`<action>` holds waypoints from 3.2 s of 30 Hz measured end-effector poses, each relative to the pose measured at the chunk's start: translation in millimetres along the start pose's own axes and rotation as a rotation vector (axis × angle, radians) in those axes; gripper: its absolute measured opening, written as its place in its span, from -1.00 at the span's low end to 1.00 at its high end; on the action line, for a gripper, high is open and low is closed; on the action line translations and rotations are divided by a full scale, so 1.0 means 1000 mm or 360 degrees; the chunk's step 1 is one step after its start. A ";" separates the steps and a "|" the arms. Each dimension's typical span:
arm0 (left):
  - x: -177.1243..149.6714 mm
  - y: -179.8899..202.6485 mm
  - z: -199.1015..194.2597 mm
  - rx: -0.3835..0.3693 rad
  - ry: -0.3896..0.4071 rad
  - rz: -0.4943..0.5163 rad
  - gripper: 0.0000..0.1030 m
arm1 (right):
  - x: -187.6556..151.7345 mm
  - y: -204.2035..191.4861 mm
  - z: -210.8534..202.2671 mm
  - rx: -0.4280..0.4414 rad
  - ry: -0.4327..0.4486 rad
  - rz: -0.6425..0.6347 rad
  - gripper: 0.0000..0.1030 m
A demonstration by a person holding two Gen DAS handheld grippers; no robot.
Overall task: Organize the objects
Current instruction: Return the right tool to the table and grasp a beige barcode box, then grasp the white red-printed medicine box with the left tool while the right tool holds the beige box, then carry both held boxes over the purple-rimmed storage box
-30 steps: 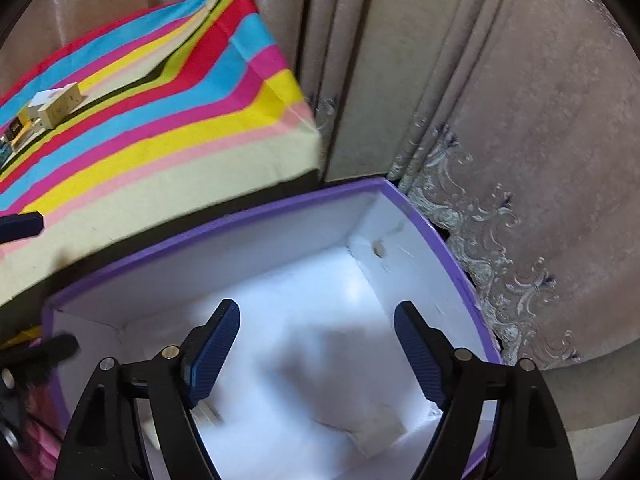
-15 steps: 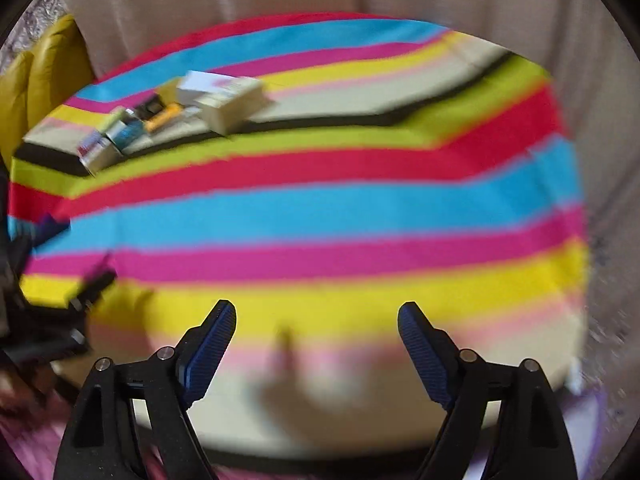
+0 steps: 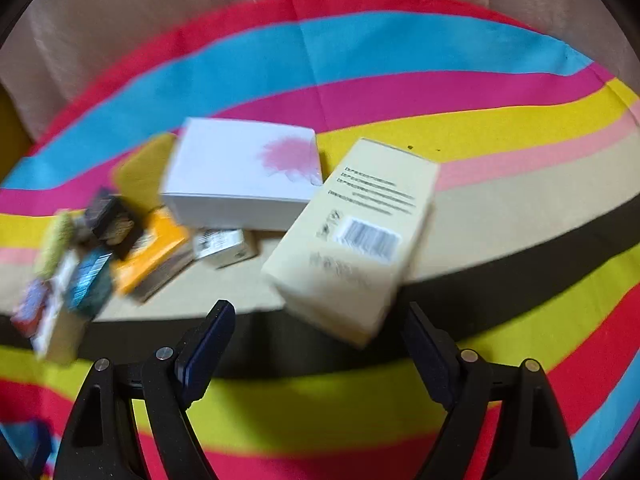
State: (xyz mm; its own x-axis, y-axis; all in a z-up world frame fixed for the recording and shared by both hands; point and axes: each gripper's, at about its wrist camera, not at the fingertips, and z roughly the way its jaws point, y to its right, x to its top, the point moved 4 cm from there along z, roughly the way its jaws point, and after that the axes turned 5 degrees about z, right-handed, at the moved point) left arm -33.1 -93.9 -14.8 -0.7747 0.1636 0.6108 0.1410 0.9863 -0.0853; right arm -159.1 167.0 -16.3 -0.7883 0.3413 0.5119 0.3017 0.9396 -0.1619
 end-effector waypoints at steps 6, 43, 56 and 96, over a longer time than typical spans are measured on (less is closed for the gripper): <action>0.008 -0.002 0.011 -0.0015 -0.0038 -0.0049 0.92 | 0.016 -0.001 0.021 -0.0178 0.0046 -0.0054 0.68; 0.045 0.035 0.037 -0.0048 -0.0036 0.0090 0.23 | -0.095 0.039 -0.067 0.0089 0.0147 -0.0429 0.07; 0.071 0.031 0.053 -0.0089 -0.0022 0.0125 -0.14 | -0.071 0.015 -0.047 0.0088 0.0166 -0.0558 0.01; -0.034 0.273 -0.168 -0.0581 0.0244 0.0989 -0.14 | -0.201 0.210 -0.278 -0.0114 0.0302 -0.0284 0.01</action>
State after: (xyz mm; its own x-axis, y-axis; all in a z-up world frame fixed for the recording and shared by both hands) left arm 135.7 166.2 73.3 -0.3941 0.6592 0.6404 0.7429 0.6388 -0.2004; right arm 211.7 288.6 81.4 -0.7197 0.1529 0.6772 0.2093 0.9779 0.0017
